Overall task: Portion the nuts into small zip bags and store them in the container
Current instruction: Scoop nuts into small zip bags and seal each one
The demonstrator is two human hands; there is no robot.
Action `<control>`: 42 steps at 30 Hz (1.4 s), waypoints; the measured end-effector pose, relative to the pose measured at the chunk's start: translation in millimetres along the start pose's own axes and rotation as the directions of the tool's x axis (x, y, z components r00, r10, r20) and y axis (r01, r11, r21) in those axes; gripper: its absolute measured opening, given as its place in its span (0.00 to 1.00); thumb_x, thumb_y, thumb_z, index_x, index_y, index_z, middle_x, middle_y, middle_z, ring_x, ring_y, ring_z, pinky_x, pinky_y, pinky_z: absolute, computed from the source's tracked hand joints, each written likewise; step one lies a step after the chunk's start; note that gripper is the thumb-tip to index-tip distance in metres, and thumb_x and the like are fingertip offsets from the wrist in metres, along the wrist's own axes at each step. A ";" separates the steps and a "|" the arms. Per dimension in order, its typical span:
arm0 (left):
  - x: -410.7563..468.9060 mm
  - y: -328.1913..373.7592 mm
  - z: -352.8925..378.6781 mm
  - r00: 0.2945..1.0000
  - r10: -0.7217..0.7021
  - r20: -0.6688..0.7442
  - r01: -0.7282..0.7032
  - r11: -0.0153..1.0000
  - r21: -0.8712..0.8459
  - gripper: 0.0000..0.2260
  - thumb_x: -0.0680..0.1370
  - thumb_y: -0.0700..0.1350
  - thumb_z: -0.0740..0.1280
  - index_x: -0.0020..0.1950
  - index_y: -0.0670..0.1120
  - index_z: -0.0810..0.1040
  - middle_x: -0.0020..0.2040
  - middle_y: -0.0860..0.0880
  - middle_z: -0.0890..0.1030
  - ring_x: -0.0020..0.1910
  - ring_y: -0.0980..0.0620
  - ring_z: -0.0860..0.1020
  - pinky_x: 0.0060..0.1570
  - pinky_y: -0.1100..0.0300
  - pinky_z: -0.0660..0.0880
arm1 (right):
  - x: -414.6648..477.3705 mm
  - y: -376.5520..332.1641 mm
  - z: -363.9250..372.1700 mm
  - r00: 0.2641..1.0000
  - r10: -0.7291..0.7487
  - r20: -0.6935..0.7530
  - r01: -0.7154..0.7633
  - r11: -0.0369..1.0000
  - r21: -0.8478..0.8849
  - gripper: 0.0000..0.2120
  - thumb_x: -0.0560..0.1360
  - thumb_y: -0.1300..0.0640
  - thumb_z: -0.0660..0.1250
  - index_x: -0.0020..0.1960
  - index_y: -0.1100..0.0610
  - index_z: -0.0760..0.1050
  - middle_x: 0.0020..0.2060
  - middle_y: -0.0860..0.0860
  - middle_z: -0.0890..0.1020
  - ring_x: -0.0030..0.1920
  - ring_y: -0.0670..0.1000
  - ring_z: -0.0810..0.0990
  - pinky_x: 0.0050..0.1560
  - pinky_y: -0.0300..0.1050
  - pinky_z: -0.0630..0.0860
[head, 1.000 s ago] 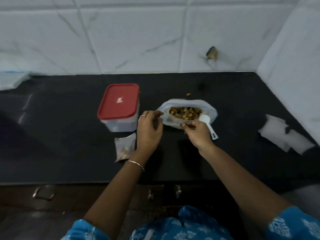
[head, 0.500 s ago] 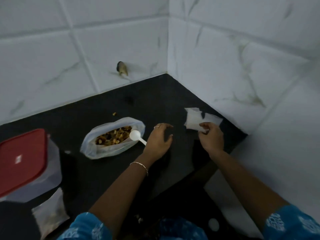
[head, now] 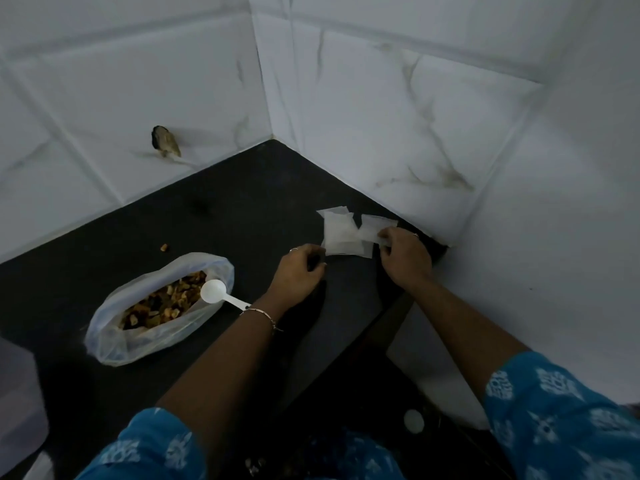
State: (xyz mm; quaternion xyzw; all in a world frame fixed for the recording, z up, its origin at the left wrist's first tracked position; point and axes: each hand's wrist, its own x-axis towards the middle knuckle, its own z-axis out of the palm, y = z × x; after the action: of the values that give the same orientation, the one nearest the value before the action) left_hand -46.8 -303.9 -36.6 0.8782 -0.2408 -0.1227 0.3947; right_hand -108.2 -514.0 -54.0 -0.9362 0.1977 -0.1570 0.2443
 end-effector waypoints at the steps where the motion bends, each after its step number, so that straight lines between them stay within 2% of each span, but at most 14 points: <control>1: 1.0 0.1 -0.8 1.000 0.002 0.009 -0.002 1.000 0.007 0.17 0.78 0.40 0.67 0.67 0.43 0.74 0.64 0.46 0.78 0.63 0.52 0.76 0.60 0.66 0.69 | 1.4 0.8 -0.4 0.999 0.023 -0.025 -0.023 1.000 0.017 0.13 0.77 0.60 0.66 0.60 0.61 0.77 0.57 0.58 0.80 0.58 0.57 0.77 0.58 0.48 0.72; 4: 1.3 1.6 -0.9 0.999 0.034 0.020 -0.035 0.998 0.046 0.17 0.78 0.40 0.67 0.67 0.44 0.74 0.63 0.47 0.78 0.62 0.52 0.76 0.58 0.67 0.69 | 6.0 -3.9 -6.8 0.986 0.069 -0.149 -0.061 0.996 0.057 0.10 0.78 0.59 0.64 0.57 0.63 0.78 0.52 0.59 0.82 0.53 0.57 0.79 0.53 0.47 0.73; 7: 1.6 7.8 -2.1 0.997 0.043 -0.069 -0.043 0.999 -0.002 0.15 0.77 0.41 0.68 0.64 0.45 0.76 0.60 0.48 0.78 0.57 0.56 0.77 0.54 0.68 0.70 | 9.7 -21.1 -22.0 0.961 0.132 -0.245 -0.081 0.975 0.208 0.08 0.79 0.59 0.63 0.51 0.63 0.78 0.46 0.57 0.81 0.47 0.55 0.79 0.47 0.44 0.72; 9: 1.3 16.5 -6.7 0.989 0.017 -0.147 -0.031 0.995 -0.094 0.14 0.77 0.41 0.68 0.63 0.45 0.76 0.58 0.50 0.78 0.53 0.58 0.76 0.52 0.68 0.71 | 10.8 -36.6 -33.2 0.955 0.197 -0.220 -0.097 0.913 0.395 0.07 0.79 0.57 0.64 0.47 0.60 0.77 0.42 0.54 0.80 0.44 0.53 0.78 0.43 0.41 0.72; 11: -1.7 27.7 -14.1 0.979 -0.066 -0.195 0.006 0.956 -0.294 0.14 0.78 0.42 0.68 0.63 0.45 0.76 0.56 0.52 0.79 0.51 0.60 0.77 0.51 0.68 0.73 | 9.4 -55.1 -43.7 0.962 0.240 -0.127 -0.121 0.797 0.592 0.06 0.79 0.56 0.64 0.45 0.57 0.76 0.40 0.53 0.80 0.42 0.52 0.79 0.43 0.41 0.76; 13: -6.2 39.6 -23.0 0.969 -0.184 -0.165 0.061 0.824 -0.564 0.13 0.79 0.43 0.67 0.63 0.45 0.75 0.54 0.52 0.80 0.49 0.61 0.78 0.50 0.67 0.76 | 4.4 -73.0 -52.4 0.968 0.252 0.001 -0.175 0.669 0.723 0.06 0.80 0.56 0.63 0.46 0.54 0.76 0.39 0.51 0.81 0.40 0.47 0.79 0.44 0.39 0.78; 15: -12.1 47.1 -35.0 0.962 -0.262 -0.083 0.106 0.630 -0.769 0.11 0.81 0.44 0.64 0.62 0.44 0.76 0.51 0.50 0.82 0.49 0.56 0.80 0.48 0.62 0.78 | -1.7 -87.8 -56.1 0.965 0.238 0.111 -0.228 0.549 0.804 0.04 0.80 0.57 0.63 0.49 0.55 0.77 0.40 0.50 0.80 0.38 0.45 0.78 0.41 0.36 0.77; 18: -27.7 48.3 -54.1 0.963 -0.266 -0.031 0.111 0.500 -0.859 0.09 0.82 0.43 0.61 0.56 0.44 0.79 0.50 0.47 0.84 0.51 0.50 0.82 0.53 0.55 0.78 | -9.1 -102.0 -52.4 0.950 0.215 0.227 -0.302 0.438 0.847 0.06 0.79 0.57 0.66 0.53 0.58 0.78 0.40 0.50 0.80 0.37 0.45 0.77 0.40 0.37 0.77; 25: -79.4 19.8 -76.1 0.933 -0.351 -0.079 0.076 0.406 -0.911 0.06 0.80 0.41 0.64 0.52 0.44 0.80 0.44 0.48 0.85 0.42 0.54 0.83 0.44 0.59 0.80 | -35.4 -137.9 -26.9 0.913 0.119 0.391 -0.396 0.490 0.777 0.07 0.78 0.57 0.67 0.56 0.55 0.78 0.44 0.51 0.82 0.38 0.44 0.78 0.38 0.38 0.74; 31: -120.0 -5.0 -88.1 0.850 -0.498 -0.172 0.026 0.366 -0.930 0.04 0.78 0.42 0.67 0.48 0.43 0.81 0.43 0.47 0.84 0.41 0.53 0.82 0.38 0.61 0.80 | -58.9 -172.4 -2.9 0.882 0.055 0.469 -0.418 0.551 0.722 0.12 0.77 0.58 0.68 0.60 0.54 0.75 0.49 0.50 0.82 0.43 0.44 0.79 0.41 0.37 0.74; 34: -137.5 -11.0 -95.6 0.796 -0.565 -0.216 0.008 0.367 -0.930 0.05 0.77 0.41 0.69 0.50 0.41 0.81 0.44 0.47 0.84 0.40 0.54 0.82 0.36 0.63 0.79 | -72.4 -185.6 12.6 0.949 0.012 0.314 -0.227 0.718 0.658 0.23 0.73 0.58 0.72 0.66 0.52 0.70 0.57 0.46 0.75 0.55 0.45 0.75 0.54 0.39 0.73; 36: -148.4 -13.8 -100.2 0.760 -0.599 -0.253 0.003 0.392 -0.920 0.06 0.77 0.41 0.69 0.52 0.40 0.81 0.44 0.48 0.84 0.41 0.53 0.83 0.35 0.63 0.79 | -85.0 -196.6 17.8 0.981 -0.131 0.144 0.012 0.780 0.625 0.23 0.71 0.60 0.73 0.64 0.51 0.72 0.56 0.44 0.74 0.53 0.43 0.74 0.54 0.39 0.73; 39: -163.8 -14.5 -104.0 0.726 -0.618 -0.301 -0.007 0.431 -0.902 0.05 0.76 0.41 0.70 0.50 0.41 0.81 0.45 0.47 0.85 0.43 0.51 0.83 0.41 0.59 0.82 | -100.4 -214.7 20.5 0.927 -0.365 0.091 0.212 0.708 0.673 0.14 0.72 0.64 0.71 0.54 0.51 0.77 0.50 0.45 0.79 0.46 0.41 0.78 0.44 0.33 0.75; 42: -180.0 -15.8 -105.0 0.751 -0.555 -0.358 -0.046 0.497 -0.866 0.06 0.77 0.41 0.69 0.51 0.41 0.82 0.47 0.43 0.85 0.45 0.48 0.83 0.48 0.54 0.81 | -111.1 -228.9 23.2 0.860 -0.459 0.223 0.153 0.649 0.745 0.09 0.73 0.63 0.71 0.52 0.53 0.80 0.49 0.47 0.82 0.45 0.43 0.82 0.43 0.36 0.79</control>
State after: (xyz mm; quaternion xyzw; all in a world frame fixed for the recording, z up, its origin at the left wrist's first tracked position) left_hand -152.8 -134.7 25.2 0.5964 0.1276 0.0014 0.7925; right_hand -128.9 -271.5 23.7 -0.8018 -0.0955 -0.0690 0.5859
